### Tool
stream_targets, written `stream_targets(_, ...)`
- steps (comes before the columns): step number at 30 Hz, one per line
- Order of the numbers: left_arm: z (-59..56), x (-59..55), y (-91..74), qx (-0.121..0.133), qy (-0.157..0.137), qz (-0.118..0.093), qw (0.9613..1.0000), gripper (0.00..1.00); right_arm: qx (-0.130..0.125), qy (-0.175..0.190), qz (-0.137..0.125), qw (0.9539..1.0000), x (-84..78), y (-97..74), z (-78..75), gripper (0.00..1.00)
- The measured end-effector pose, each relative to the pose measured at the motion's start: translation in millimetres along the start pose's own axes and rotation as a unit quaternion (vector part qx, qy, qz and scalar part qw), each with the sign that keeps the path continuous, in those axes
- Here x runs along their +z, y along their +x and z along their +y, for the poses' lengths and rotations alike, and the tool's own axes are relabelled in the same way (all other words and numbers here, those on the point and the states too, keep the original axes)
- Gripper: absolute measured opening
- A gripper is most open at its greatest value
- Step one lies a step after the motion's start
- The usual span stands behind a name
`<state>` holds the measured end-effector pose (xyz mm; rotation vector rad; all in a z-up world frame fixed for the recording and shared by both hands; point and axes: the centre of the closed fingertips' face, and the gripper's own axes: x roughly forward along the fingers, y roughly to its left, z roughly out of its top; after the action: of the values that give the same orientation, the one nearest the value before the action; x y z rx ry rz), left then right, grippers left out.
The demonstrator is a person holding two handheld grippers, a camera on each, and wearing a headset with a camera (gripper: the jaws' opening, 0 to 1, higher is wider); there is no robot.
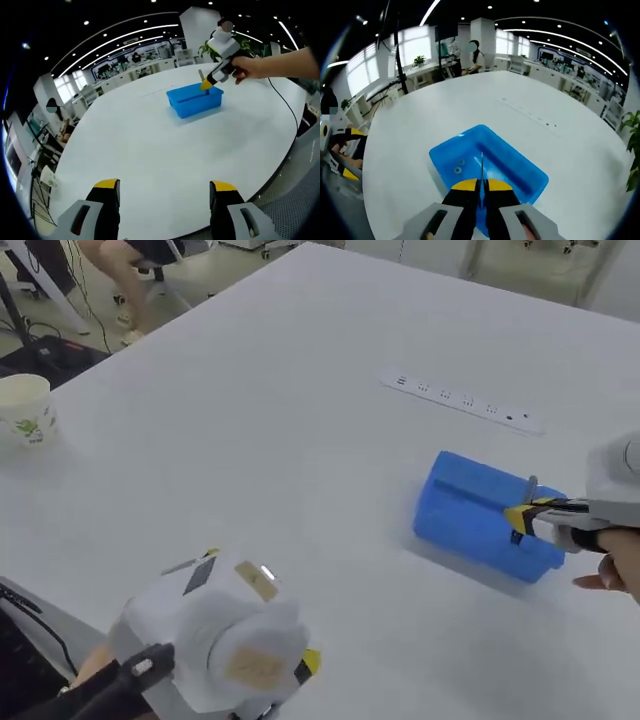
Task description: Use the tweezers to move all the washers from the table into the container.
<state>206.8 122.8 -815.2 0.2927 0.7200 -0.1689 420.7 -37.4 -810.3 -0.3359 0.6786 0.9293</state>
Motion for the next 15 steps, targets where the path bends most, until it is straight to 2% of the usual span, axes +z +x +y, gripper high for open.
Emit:
stream_targets(3, -4.5, 8.9, -2.4, -0.016, -0.001, -0.019, 0.9997, 0.74, -0.007, -0.015, -0.032, 0.9993, 14.2, -11.4, 3.2, 0.01)
stream_targets(8, -9.9, 22.2, -7.9, -0.041, -0.006, -0.027, 0.9988, 0.73, 0.013, -0.010, -0.071, 0.9974, 37.2, -36.3, 19.1, 0.01)
stream_targets(10, -10.8, 38.0, -13.1, -0.053, -0.011, -0.046, 0.9975, 0.73, 0.016, -0.020, -0.085, 0.9961, 45.5, -46.6, 23.9, 0.01)
stream_targets(14, -10.5, 61.6, -21.2, -0.070, -0.004, -0.058, 0.9959, 0.71, 0.031, -0.028, -0.097, 0.9944, 54.5, -65.8, 36.4, 0.01)
stream_targets(15, -11.8, 71.8, -25.1, -0.081, -0.004, -0.068, 0.9944, 0.70, 0.034, -0.029, -0.098, 0.9942, 55.1, -69.3, 38.8, 0.01)
